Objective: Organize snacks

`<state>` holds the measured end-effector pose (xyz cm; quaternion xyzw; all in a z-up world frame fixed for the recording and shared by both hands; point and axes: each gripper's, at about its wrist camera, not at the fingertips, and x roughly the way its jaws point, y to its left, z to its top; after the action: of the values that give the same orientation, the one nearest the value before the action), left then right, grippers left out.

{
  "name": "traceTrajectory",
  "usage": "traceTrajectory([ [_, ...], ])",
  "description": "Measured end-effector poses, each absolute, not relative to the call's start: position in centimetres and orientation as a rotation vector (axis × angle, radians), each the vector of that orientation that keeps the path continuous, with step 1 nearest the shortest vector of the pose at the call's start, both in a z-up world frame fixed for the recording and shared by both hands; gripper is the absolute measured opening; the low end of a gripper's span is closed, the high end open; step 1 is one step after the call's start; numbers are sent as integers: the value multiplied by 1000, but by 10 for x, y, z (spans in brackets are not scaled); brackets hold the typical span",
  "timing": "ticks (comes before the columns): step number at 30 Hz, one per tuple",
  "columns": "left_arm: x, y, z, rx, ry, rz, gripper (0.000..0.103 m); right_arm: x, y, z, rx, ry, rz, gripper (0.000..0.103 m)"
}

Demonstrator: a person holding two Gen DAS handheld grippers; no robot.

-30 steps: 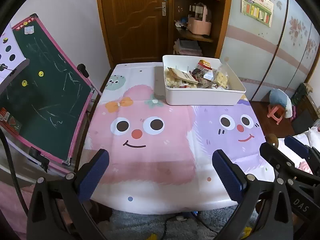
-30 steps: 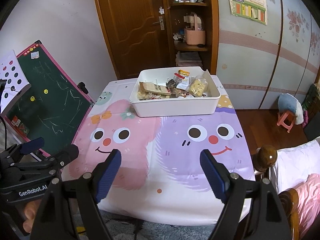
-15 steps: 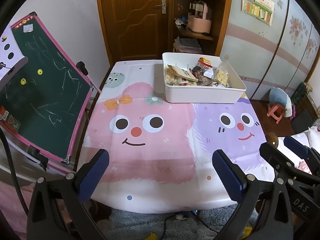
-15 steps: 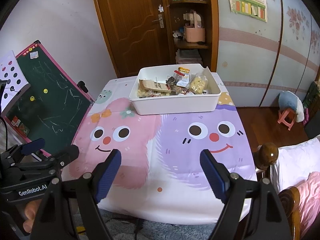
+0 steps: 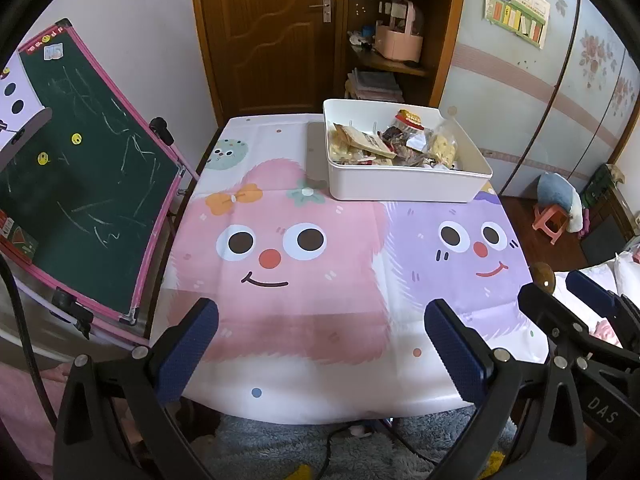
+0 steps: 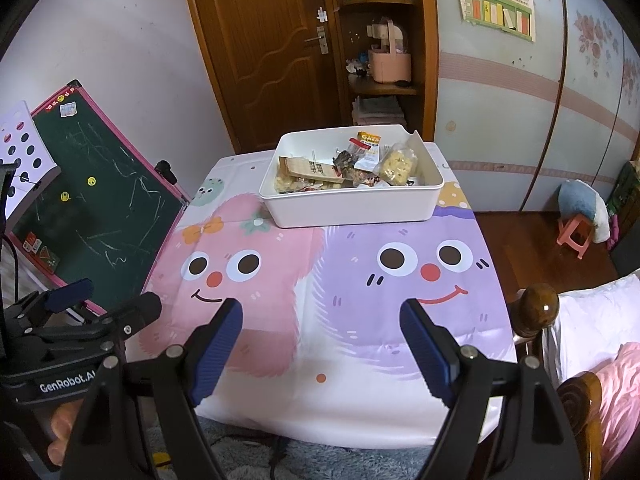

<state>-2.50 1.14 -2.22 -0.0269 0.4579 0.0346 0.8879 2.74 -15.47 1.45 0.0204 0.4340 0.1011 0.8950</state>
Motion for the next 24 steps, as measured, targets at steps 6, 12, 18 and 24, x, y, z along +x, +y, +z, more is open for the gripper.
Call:
traceTrajectory([
  [6, -26, 9, -25, -50, 961, 67, 102, 28, -154, 8, 44, 911, 214, 81],
  [12, -25, 9, -25, -52, 962, 67, 102, 29, -154, 7, 44, 913, 216, 81],
  [18, -25, 10, -26, -54, 967, 67, 102, 29, -157, 2, 48, 923, 217, 81],
  [24, -25, 10, -29, -55, 974, 63, 102, 30, -157, 2, 49, 926, 217, 81],
])
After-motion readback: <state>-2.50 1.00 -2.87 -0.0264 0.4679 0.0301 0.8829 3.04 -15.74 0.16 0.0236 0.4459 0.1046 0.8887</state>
